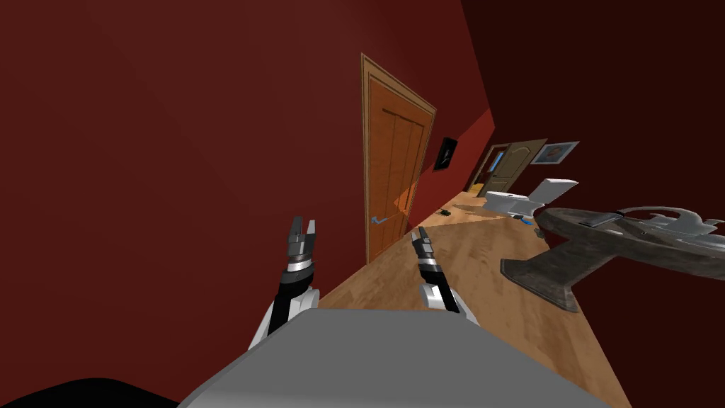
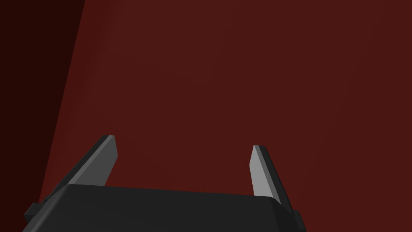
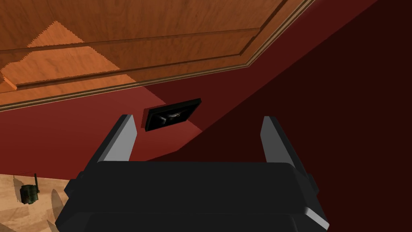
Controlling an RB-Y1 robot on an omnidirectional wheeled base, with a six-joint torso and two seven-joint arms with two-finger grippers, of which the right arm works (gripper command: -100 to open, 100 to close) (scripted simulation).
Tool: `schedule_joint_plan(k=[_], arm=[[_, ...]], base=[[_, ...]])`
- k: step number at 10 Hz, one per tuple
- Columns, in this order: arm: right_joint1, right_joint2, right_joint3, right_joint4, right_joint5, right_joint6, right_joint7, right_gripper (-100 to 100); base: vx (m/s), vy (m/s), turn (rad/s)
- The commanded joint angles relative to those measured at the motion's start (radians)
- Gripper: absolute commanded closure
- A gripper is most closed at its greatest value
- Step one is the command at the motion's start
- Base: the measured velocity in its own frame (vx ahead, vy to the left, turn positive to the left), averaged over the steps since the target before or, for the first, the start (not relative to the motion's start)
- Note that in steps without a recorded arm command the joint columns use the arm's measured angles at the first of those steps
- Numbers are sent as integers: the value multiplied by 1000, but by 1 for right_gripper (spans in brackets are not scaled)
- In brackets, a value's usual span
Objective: Pull the door open
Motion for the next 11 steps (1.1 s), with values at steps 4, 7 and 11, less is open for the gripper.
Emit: schedule_joint_plan(k=[4, 7, 11], arm=[[-36, -9, 3, 119, 2, -19, -16, -100], [-69, -17, 4, 207, 3, -37, -29, -100], [-118, -30, 5, 321, 4, -64, -48, -100]], base=[[29, -67, 128], [25, -46, 108], [29, -77, 163]])
